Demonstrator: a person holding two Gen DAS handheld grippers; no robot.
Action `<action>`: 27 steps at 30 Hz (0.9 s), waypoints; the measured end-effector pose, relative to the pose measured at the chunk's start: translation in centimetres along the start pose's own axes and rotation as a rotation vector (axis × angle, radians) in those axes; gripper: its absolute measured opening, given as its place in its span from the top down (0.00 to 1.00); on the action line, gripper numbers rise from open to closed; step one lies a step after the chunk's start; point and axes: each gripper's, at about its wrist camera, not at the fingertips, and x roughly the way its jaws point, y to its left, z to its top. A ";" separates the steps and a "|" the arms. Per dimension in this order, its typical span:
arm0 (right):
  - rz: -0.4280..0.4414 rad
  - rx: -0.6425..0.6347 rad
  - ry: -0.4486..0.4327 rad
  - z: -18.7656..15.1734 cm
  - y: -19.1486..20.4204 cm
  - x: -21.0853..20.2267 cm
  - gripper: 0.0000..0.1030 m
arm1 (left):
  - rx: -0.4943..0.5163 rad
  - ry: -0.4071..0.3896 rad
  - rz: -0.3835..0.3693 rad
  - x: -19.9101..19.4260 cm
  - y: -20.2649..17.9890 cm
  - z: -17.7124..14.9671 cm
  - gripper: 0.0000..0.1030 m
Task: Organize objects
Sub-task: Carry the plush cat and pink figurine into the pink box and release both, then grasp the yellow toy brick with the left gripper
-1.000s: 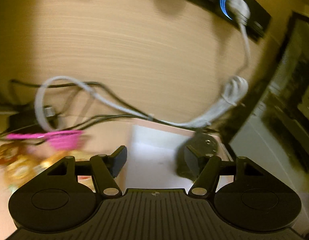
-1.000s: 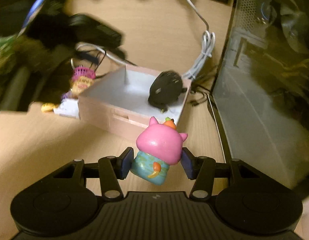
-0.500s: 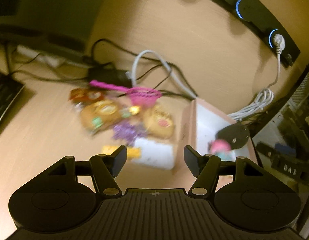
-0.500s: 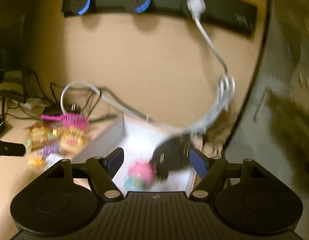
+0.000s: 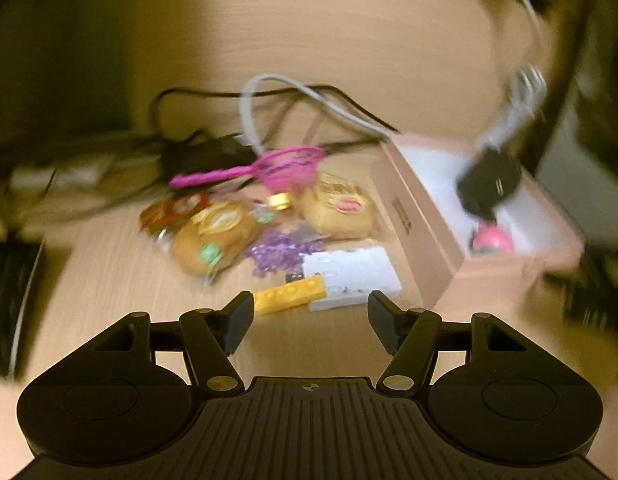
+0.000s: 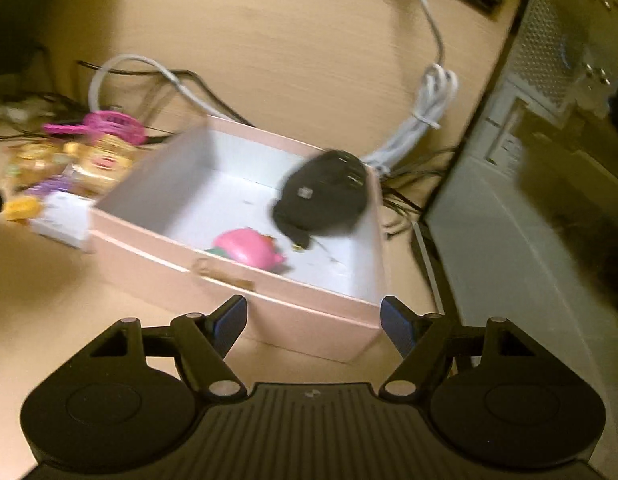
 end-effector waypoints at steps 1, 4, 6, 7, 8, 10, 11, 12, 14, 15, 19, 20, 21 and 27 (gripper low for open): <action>-0.015 0.004 0.009 0.0 -0.3 0.3 0.28 | 0.049 0.009 0.005 0.4 -0.4 0.1 0.34; -0.033 0.032 0.026 0.0 -0.9 0.6 0.28 | 0.177 0.031 0.025 2.0 -1.2 0.1 0.33; -0.002 0.069 0.033 -0.4 -1.2 0.0 0.27 | 0.229 0.048 0.028 3.2 -1.1 0.2 0.33; 0.010 0.084 0.037 -0.5 -1.2 -0.4 0.27 | 0.249 0.063 0.019 3.8 -0.8 0.2 0.33; 0.020 0.090 0.035 -0.7 -1.1 -0.9 0.24 | 0.270 0.080 0.013 4.3 -0.6 0.3 0.34; 0.030 0.102 0.030 -1.1 -0.8 -1.8 0.21 | 0.314 0.087 0.019 4.9 -0.1 0.2 0.52; 0.039 0.112 0.033 -1.3 -0.7 -2.3 0.21 | 0.340 0.090 0.024 5.1 0.0 0.1 0.56; 0.053 0.123 0.039 -1.5 -0.6 -2.7 0.21 | 0.364 0.085 0.029 5.1 0.2 -0.1 0.62; 0.071 0.128 0.044 -1.7 0.0 -3.5 0.21 | 0.384 0.075 0.028 5.0 0.5 -0.1 0.72; 0.077 0.123 0.043 -1.7 0.3 -3.8 0.21 | 0.366 0.070 0.022 4.9 0.8 0.1 0.77; 0.121 0.099 0.019 -1.2 2.4 -4.9 0.21 | 0.191 0.069 -0.018 3.9 2.6 0.6 0.90; 0.137 0.084 0.009 -0.9 3.2 -5.2 0.21 | 0.156 0.058 -0.031 3.3 3.1 0.6 0.90; 0.156 0.070 -0.002 -0.5 3.9 -5.4 0.21 | 0.128 0.046 -0.041 2.6 3.6 0.4 0.90; 0.273 0.013 -0.035 2.1 9.3 -5.1 0.19 | -0.032 0.033 -0.048 -1.4 6.6 -1.8 0.91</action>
